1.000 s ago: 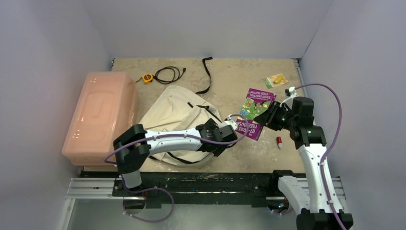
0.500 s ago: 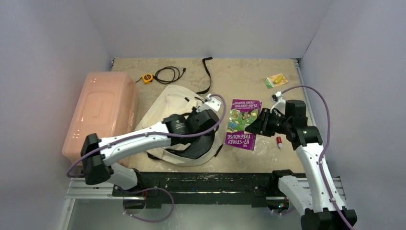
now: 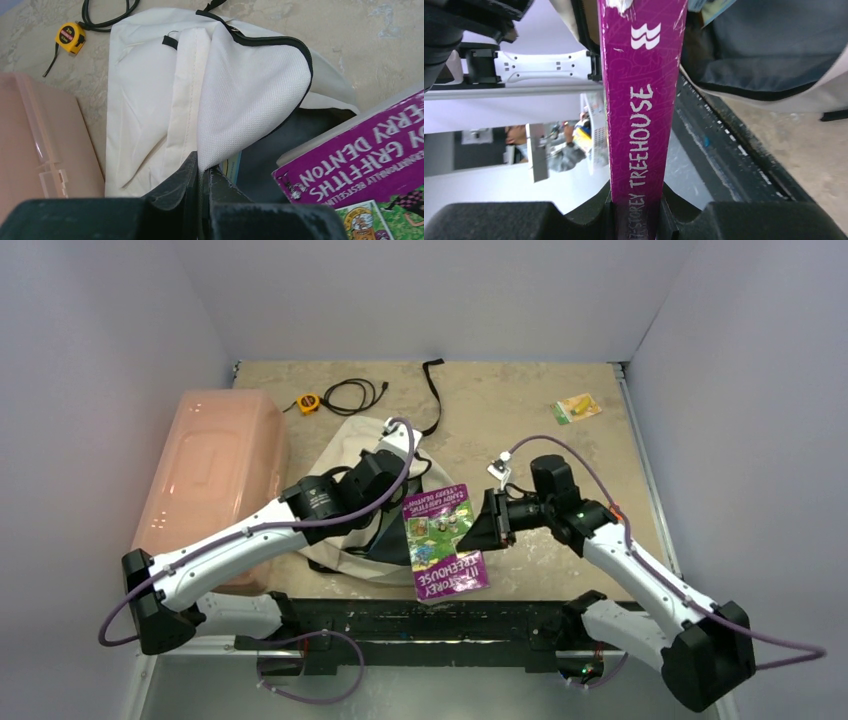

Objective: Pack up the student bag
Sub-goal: Place the book in the student bag.

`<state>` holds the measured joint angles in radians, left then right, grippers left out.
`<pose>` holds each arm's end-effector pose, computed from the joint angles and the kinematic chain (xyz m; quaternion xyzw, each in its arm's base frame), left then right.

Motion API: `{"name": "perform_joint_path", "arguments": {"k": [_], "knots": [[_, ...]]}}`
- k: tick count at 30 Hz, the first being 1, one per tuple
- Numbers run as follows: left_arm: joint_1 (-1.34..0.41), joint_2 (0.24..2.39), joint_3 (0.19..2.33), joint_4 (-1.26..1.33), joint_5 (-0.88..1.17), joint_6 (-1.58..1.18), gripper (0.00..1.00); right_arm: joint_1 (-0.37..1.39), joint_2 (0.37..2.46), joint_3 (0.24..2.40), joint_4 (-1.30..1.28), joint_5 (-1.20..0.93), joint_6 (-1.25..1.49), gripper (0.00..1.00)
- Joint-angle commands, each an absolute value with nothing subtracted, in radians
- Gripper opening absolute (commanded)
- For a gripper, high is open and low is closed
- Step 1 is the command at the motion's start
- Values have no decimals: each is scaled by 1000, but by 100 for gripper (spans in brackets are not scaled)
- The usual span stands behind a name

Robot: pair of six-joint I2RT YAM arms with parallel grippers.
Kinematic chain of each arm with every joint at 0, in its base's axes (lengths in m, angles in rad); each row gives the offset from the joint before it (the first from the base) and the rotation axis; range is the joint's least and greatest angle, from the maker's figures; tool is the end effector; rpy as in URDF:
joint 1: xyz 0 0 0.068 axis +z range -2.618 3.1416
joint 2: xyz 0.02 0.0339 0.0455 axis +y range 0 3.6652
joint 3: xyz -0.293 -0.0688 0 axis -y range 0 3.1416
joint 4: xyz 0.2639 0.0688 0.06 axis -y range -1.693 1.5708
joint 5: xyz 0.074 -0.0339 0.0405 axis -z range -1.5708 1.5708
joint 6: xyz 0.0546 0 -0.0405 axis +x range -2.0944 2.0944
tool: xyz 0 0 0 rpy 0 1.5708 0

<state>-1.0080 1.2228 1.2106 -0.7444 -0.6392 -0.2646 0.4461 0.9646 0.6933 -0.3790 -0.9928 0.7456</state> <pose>0.1718 -0.2113 0.3648 0.2007 0.8574 0.0087 0.4738 0.1661 0.1301 0.2785 -0.0916 0.8105 0.5724 0.0838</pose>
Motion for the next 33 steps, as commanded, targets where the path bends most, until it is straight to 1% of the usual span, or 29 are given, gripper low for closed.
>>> {"name": "perform_joint_path", "arguments": {"k": [1,3,7,10,13,18,22,24,26,30,33], "knots": [[-1006,1141,1184,-647,-605,-229,0,494,1049,639,8,-1146,1000,0],[-1006,1126,1176,-640,-600,-236,0,500,1105,639,105,-1155,1069,0],[-1008,1093,1164,-641,-586,-246,0,508,1243,683,176,-1152,1102,0],[-1008,1079,1152,-629,-565,-242,0,523,1348,698,345,-1135,1220,0],[-1008,1073,1155,-637,-538,-247,0,534,1459,747,388,-1079,1292,0],[-1008,1062,1154,-640,-439,-235,0,534,1603,739,799,-1029,1598,0],[-1009,1049,1154,-644,-381,-226,0,535,1712,811,800,-971,1577,0],[-1009,1043,1164,-658,-360,-215,0,537,1747,823,848,-932,1588,0],[-1012,1041,1181,-693,-356,-203,0,545,1759,848,828,-883,1555,0],[-1014,1040,1215,-748,-371,-186,0,548,1740,888,670,-740,1382,0],[-1014,1037,1230,-759,-358,-181,0,556,1740,882,674,-655,1325,0]]}}
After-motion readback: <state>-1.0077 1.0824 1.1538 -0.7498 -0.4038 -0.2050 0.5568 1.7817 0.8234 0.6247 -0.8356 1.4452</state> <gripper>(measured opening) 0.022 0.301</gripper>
